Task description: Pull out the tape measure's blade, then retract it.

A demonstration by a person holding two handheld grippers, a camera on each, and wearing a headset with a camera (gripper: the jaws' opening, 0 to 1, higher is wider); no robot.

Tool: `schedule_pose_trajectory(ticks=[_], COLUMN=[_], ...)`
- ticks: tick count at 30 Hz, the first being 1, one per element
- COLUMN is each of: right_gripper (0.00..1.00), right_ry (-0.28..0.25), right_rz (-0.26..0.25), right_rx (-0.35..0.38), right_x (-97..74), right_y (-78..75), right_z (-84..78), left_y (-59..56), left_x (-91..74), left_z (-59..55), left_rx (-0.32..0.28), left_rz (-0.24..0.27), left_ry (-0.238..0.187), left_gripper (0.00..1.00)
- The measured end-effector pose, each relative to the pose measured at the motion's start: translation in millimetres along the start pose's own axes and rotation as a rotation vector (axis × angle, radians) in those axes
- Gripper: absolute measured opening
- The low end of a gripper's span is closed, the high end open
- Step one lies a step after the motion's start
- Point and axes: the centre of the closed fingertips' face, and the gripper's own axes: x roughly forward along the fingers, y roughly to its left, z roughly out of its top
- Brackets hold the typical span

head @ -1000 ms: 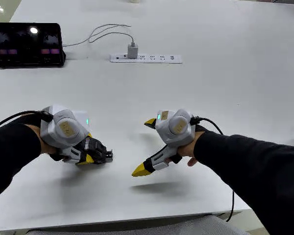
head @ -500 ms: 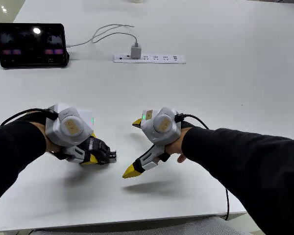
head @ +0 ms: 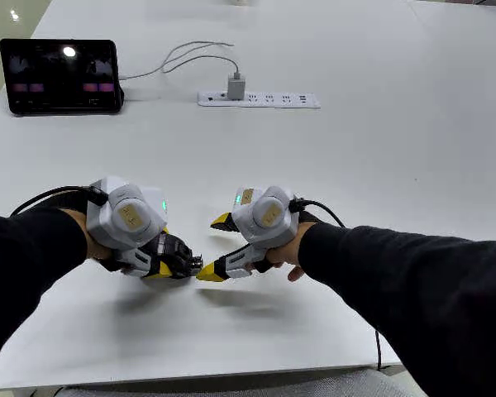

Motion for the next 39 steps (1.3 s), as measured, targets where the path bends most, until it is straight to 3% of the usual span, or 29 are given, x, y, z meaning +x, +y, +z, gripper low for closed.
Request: schedule_pose_trajectory(ticks=[6, 14, 25, 31, 35, 39], right_gripper=[0.39, 0.28, 0.13, 0.12, 0.12, 0.12], right_ry=[0.040, 0.040, 0.063, 0.096, 0.111, 0.123], right_rz=[0.012, 0.007, 0.062, 0.072, 0.075, 0.067], right_rx=[-0.056, -0.066, -0.130, -0.151, -0.112, -0.143], right_x=[10.1, 13.5, 18.9, 19.0, 20.0, 20.1], right_y=[7.1, 5.3, 16.6, 17.5, 16.9, 18.2], right_z=[-6.7, -4.4, -6.1, -7.3, -8.5, -8.6], left_y=[0.0, 0.5, 0.3, 1.3, 1.4, 1.9], left_x=[0.2, 0.8, 0.2, 0.7, 1.0, 1.2], left_z=[-0.2, -0.8, -1.1, -1.4, -1.4, -1.7], left_rx=[0.000, -0.001, -0.004, -0.007, -0.010, -0.009], left_rz=[-0.001, 0.001, 0.003, 0.005, 0.004, 0.002], left_ry=[0.001, 0.001, 0.001, -0.001, -0.001, -0.001], left_gripper=[0.32, 0.32, 0.32, 0.32, 0.32, 0.32])
